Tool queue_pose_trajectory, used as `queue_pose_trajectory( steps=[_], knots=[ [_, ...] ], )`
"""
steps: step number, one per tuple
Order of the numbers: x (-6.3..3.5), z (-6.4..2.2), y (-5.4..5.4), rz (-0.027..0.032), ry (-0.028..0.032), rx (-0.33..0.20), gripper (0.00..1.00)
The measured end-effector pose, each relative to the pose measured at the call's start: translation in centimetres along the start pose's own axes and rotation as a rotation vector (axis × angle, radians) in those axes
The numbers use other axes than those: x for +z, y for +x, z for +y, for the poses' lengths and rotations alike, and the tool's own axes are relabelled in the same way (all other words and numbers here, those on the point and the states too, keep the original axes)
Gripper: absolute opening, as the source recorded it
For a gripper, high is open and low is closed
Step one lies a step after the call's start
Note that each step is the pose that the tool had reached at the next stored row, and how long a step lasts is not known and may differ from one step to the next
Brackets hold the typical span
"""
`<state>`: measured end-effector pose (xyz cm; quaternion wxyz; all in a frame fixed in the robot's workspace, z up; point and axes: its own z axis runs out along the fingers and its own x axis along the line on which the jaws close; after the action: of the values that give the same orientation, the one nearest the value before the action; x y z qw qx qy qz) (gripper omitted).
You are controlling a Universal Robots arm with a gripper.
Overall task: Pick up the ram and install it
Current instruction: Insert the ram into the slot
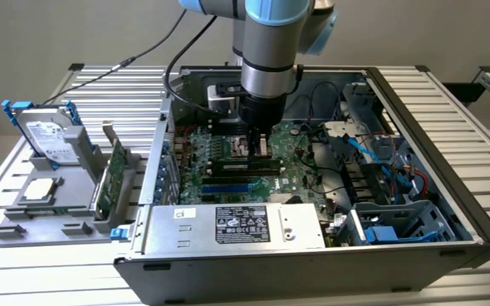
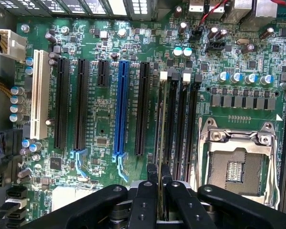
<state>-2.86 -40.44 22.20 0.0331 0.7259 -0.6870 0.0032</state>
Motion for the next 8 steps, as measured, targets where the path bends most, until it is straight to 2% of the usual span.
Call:
queue_pose_trajectory(
  steps=[8],
  knots=[
    [0.18, -0.01, -0.02, -0.0002, -0.0001, 0.002, 0.14]
  ],
)
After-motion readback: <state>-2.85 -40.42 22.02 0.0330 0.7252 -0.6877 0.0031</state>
